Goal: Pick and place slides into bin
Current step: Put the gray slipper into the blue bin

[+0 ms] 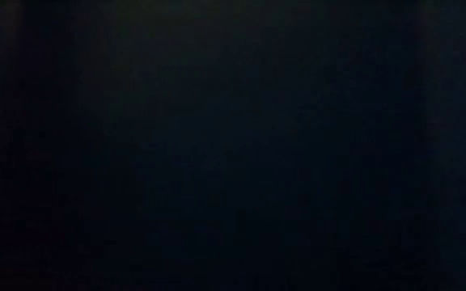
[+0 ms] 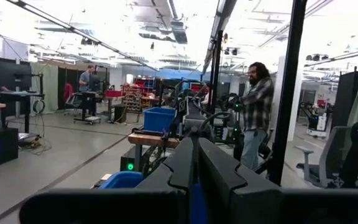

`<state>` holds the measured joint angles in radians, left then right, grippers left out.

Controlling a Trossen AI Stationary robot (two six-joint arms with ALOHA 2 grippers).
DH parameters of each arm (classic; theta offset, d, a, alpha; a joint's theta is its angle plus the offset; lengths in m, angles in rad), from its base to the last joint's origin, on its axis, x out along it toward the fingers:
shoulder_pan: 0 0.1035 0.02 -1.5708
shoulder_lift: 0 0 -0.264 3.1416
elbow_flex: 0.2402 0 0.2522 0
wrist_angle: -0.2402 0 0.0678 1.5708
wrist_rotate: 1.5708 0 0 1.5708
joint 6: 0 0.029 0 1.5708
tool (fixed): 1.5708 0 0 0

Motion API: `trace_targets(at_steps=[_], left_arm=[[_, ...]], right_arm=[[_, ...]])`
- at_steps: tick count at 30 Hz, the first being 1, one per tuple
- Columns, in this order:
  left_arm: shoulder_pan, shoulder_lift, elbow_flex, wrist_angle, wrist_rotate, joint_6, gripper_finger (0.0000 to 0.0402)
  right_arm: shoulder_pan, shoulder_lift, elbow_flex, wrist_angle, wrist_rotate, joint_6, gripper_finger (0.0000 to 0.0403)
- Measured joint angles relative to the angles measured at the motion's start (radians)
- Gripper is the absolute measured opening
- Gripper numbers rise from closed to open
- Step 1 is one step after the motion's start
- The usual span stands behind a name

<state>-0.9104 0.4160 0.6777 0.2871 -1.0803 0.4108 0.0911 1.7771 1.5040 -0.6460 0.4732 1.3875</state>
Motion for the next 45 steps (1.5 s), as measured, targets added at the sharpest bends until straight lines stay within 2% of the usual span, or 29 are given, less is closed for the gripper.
trace_targets(at_steps=[9, 16, 25, 31, 35, 41, 45], left_arm=[[0.0, 0.0, 0.0, -0.001, 0.014, 0.001, 0.0014], [0.0, 0.0, 0.0, -0.001, 0.014, 0.001, 0.0014], [0.0, 0.0, 0.0, 0.0, 0.014, 0.0, 0.0014], [0.0, 0.001, 0.0, 0.0, 0.018, -0.001, 0.0014], [0.0, 0.001, 0.0, 0.0, 0.018, -0.005, 0.0014], [0.0, 0.001, 0.0, -0.002, 0.018, -0.019, 0.0014], [0.0, 0.001, 0.0, -0.002, 0.018, -0.019, 0.0014]], right_arm=[[-0.005, 0.018, 0.001, 0.002, 0.021, -0.001, 0.0004], [-0.007, 0.018, 0.001, -0.098, 0.014, 0.004, 0.0013], [-0.008, 0.038, 0.001, -0.142, -0.043, 0.008, 0.0097], [-0.021, 0.116, 0.001, -0.169, -0.134, 0.009, 0.0143], [-0.023, 0.162, 0.001, -0.165, -0.177, -0.012, 0.0188], [-0.04, 0.174, 0.0, -0.204, -0.278, -0.06, 0.0263], [-0.041, 0.175, 0.0, -0.203, -0.333, -0.061, 0.0296]])
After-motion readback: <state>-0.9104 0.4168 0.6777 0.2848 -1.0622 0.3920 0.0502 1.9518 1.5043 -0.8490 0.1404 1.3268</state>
